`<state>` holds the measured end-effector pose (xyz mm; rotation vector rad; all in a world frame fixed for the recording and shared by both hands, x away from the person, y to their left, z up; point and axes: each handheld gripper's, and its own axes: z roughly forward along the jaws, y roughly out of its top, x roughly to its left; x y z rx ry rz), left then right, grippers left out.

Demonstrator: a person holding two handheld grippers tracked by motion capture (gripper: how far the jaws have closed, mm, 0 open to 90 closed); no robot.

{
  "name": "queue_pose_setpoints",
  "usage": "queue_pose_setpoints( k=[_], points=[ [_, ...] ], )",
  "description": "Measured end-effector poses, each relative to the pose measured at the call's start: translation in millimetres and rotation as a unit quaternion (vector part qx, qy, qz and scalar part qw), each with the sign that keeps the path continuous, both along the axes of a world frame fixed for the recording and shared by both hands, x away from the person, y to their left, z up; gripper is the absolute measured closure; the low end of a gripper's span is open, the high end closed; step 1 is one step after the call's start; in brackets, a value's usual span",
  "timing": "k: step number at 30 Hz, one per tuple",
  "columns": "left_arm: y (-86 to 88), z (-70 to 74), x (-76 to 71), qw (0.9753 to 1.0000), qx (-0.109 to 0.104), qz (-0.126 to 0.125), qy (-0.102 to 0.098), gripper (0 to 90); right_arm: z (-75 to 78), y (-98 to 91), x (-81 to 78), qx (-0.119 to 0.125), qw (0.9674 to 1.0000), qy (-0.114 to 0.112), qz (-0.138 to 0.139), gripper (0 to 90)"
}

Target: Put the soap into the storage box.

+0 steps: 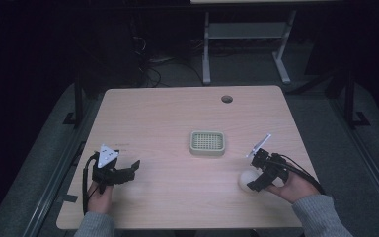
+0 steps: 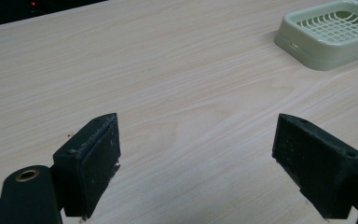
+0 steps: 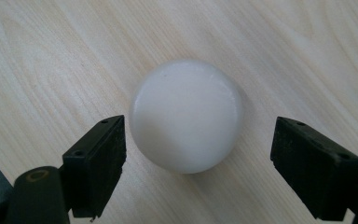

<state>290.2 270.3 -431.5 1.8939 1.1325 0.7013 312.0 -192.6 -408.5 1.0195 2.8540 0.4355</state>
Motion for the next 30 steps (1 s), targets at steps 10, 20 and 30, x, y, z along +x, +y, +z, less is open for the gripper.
queue_pose_setpoints(
  k=[10,20,30],
  points=[
    [-0.8,0.3,-0.2,1.0000,0.001,0.000,0.000,14.8,-5.1,4.6,1.6,-0.005,0.9999,0.010,0.003,17.4],
    [-0.5,0.2,0.1,1.0000,-0.002,0.000,-0.001,14.8,-16.5,15.9,4.6,-0.024,0.9994,0.022,0.014,17.1],
    [-0.2,0.5,-0.1,1.0000,-0.001,0.000,-0.001,14.8,-22.7,20.5,8.1,-0.034,0.9988,0.033,0.016,17.2]
  ],
)
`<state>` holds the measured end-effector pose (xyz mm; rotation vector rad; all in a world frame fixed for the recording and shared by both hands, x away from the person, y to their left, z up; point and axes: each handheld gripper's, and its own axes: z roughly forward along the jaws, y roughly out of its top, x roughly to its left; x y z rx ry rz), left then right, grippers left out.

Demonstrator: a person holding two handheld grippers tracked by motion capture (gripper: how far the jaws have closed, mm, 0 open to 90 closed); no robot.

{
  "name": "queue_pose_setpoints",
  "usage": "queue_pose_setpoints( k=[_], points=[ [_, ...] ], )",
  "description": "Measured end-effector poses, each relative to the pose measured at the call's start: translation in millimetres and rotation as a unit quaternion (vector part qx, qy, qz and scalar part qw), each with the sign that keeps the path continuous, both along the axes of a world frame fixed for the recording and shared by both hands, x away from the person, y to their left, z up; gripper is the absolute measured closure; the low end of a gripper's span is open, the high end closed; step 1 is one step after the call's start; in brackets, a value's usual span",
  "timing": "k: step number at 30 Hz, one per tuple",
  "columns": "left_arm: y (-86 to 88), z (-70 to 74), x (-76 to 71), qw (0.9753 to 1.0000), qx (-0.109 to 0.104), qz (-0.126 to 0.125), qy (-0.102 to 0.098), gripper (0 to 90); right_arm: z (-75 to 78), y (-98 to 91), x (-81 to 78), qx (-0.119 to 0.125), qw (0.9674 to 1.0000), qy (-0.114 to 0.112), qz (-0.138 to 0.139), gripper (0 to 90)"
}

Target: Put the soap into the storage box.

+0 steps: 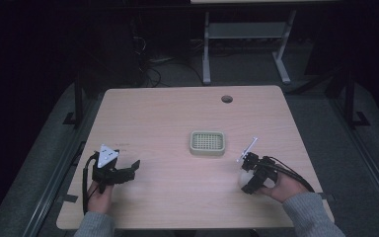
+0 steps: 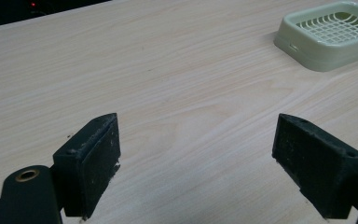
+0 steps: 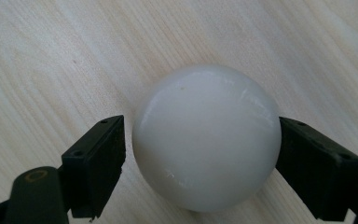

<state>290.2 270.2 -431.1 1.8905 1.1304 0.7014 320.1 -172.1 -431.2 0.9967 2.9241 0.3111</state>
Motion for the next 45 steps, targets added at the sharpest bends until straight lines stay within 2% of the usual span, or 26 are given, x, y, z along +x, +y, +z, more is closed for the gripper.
queue_pose_setpoints(
  k=[5,8,24,38,45],
  points=[
    [-0.3,0.1,-0.1,1.0000,0.000,0.000,0.000,14.8,-1.2,0.9,0.9,0.001,1.0000,0.003,-0.001,17.2],
    [-0.1,0.1,-0.1,1.0000,0.000,0.000,0.000,14.8,-3.2,2.7,1.9,-0.009,1.0000,0.004,0.002,17.2],
    [-0.1,0.0,0.1,1.0000,0.000,0.001,0.000,14.9,-8.8,5.4,4.9,-0.027,0.9996,0.007,0.004,19.8],
    [-0.1,-0.4,0.9,1.0000,0.000,0.003,0.002,14.8,-9.4,6.2,6.2,-0.026,0.9995,0.013,0.012,22.6],
    [0.9,-0.4,0.8,1.0000,0.000,0.004,0.002,14.8,-8.8,5.2,7.7,-0.026,0.9995,0.017,0.006,22.9]
  ],
)
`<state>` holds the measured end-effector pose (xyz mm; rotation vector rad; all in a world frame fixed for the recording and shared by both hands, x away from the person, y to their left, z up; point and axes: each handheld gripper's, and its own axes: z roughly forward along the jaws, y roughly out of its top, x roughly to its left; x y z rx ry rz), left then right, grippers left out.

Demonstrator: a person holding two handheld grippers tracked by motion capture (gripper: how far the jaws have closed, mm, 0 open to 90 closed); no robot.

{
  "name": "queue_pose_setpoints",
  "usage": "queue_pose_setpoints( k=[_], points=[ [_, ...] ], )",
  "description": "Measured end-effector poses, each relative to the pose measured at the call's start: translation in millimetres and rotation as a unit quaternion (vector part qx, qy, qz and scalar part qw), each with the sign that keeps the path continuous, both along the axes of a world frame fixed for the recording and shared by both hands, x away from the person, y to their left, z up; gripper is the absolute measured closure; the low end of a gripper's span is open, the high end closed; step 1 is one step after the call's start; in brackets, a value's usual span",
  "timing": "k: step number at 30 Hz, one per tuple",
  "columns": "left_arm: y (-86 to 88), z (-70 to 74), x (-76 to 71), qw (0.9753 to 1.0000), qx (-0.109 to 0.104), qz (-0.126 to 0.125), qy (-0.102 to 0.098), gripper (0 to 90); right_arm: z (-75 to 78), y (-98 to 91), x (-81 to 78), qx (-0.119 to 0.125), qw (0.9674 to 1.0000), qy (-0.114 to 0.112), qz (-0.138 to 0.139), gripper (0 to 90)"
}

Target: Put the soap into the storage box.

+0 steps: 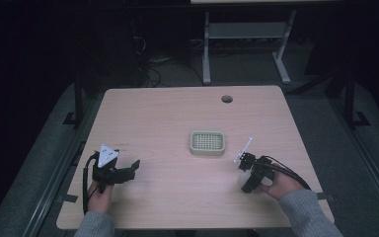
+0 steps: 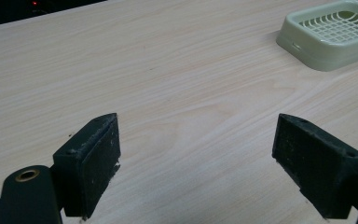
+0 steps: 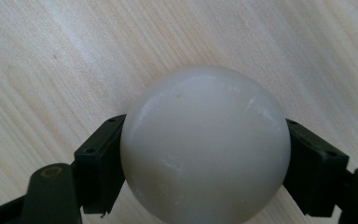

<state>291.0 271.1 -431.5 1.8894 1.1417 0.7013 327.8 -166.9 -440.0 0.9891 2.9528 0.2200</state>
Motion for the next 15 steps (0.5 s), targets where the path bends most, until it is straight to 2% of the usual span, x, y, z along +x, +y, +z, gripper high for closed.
queue_pose_setpoints(
  k=[15],
  points=[
    [0.5,0.6,-1.2,1.0000,-0.001,-0.001,-0.002,14.9,11.5,-1.6,1.7,0.020,0.9998,0.000,-0.005,23.1]
  ],
)
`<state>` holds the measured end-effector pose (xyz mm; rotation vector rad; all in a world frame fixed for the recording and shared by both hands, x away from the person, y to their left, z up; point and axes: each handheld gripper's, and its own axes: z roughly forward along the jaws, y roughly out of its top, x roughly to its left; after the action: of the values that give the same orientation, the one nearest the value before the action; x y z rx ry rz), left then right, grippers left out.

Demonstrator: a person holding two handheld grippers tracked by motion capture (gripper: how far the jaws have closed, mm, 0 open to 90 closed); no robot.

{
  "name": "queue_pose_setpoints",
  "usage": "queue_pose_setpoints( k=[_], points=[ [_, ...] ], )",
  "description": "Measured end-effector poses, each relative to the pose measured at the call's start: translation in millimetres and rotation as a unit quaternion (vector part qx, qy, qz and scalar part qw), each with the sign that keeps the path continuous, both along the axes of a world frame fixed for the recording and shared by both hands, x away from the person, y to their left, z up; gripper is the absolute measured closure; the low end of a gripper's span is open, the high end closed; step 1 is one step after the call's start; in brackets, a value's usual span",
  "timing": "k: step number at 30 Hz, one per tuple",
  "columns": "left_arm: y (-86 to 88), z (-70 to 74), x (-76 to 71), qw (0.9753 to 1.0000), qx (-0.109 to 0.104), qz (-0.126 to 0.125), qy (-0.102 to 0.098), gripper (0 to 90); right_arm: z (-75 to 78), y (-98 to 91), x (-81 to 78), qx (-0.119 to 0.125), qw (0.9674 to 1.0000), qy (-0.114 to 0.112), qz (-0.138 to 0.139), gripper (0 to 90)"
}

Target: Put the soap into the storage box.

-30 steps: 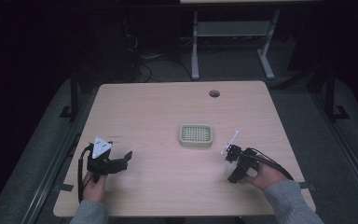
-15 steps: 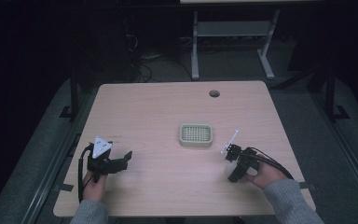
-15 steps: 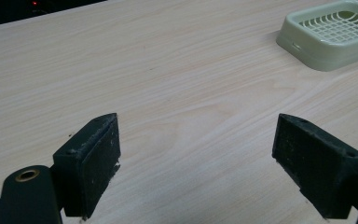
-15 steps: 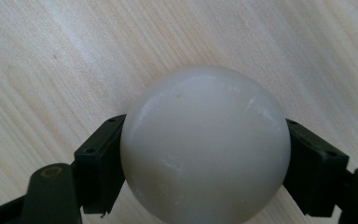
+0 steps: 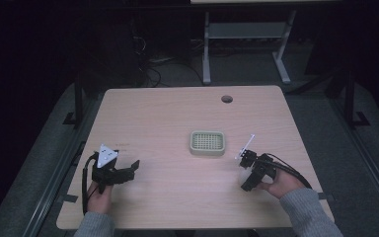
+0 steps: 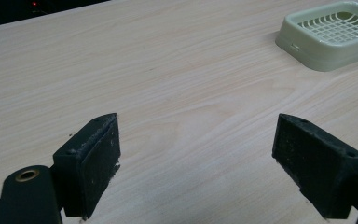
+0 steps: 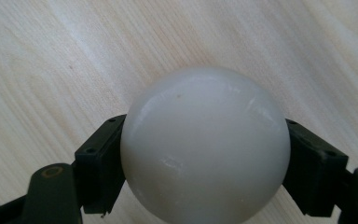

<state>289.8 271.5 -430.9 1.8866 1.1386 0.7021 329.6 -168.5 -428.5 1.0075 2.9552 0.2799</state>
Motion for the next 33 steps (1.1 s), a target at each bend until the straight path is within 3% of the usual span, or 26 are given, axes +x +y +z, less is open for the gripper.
queue_pose_setpoints(
  k=[33],
  points=[
    [0.1,0.4,0.0,1.0000,0.000,0.000,0.001,14.8,37.8,9.1,22.8,0.035,0.9994,-0.001,0.001,23.1]
  ],
)
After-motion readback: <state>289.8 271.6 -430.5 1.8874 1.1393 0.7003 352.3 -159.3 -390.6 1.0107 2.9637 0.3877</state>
